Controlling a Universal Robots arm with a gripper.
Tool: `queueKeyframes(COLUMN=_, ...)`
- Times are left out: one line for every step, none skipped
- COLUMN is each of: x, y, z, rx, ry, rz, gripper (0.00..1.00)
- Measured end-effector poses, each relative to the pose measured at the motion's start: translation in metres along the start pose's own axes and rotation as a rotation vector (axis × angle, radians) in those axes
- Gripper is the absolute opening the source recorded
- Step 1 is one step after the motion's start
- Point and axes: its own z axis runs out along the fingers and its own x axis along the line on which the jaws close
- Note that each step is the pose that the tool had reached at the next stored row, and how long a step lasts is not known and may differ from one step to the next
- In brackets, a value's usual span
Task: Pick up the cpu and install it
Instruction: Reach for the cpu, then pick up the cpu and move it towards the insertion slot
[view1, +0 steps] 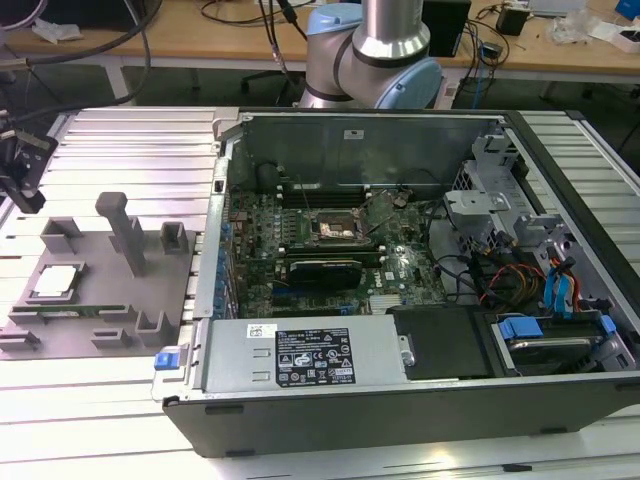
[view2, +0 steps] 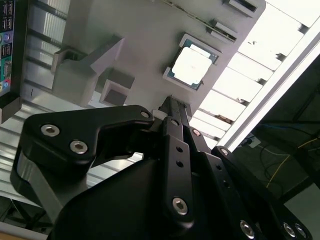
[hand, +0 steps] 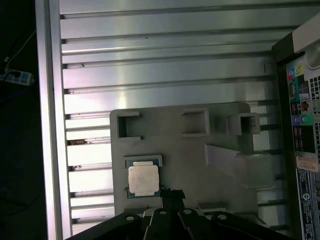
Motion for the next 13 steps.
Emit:
queueKeyframes(x=0.0, y=0.0, z=0.0002, rx=0.0, ry=0.0, rz=0.0, gripper=0.11)
queueKeyframes(x=0.0, y=0.0, z=0.0004, rx=0.0, ry=0.0, rz=0.0, gripper=0.11)
queueKeyframes(x=0.0, y=0.0, z=0.0004, rx=0.0, ry=0.0, rz=0.0, gripper=0.11)
queueKeyframes(x=0.0, y=0.0, z=0.0005, rx=0.0, ry=0.0, rz=0.0, gripper=0.11)
queueKeyframes(x=0.0, y=0.0, z=0.0006, rx=0.0, ry=-0.0001, rz=0.0, gripper=0.11)
queueKeyframes(x=0.0, y=0.0, z=0.0007, rx=-0.0001, ry=0.0, rz=0.0, gripper=0.11)
queueKeyframes(x=0.0, y=0.0, z=0.0007, rx=0.0, ry=-0.0001, rz=0.0, gripper=0.11)
queueKeyframes(x=0.0, y=0.0, z=0.0007, rx=0.0, ry=0.0, rz=0.0, gripper=0.11)
queueKeyframes(x=0.0, y=0.0, z=0.0007, rx=0.0, ry=0.0, rz=0.0, gripper=0.11)
queueKeyframes(x=0.0, y=0.0, z=0.0008, rx=0.0, ry=-0.0001, rz=0.0, gripper=0.11)
queueKeyframes(x=0.0, y=0.0, z=0.0008, rx=0.0, ry=-0.0001, rz=0.0, gripper=0.11)
queueKeyframes(x=0.0, y=0.0, z=0.001, rx=-0.0001, ry=-0.0001, rz=0.0, gripper=0.11)
queueKeyframes(x=0.0, y=-0.0001, z=0.0019, rx=-0.0003, ry=-0.0004, rz=0.0, gripper=0.11)
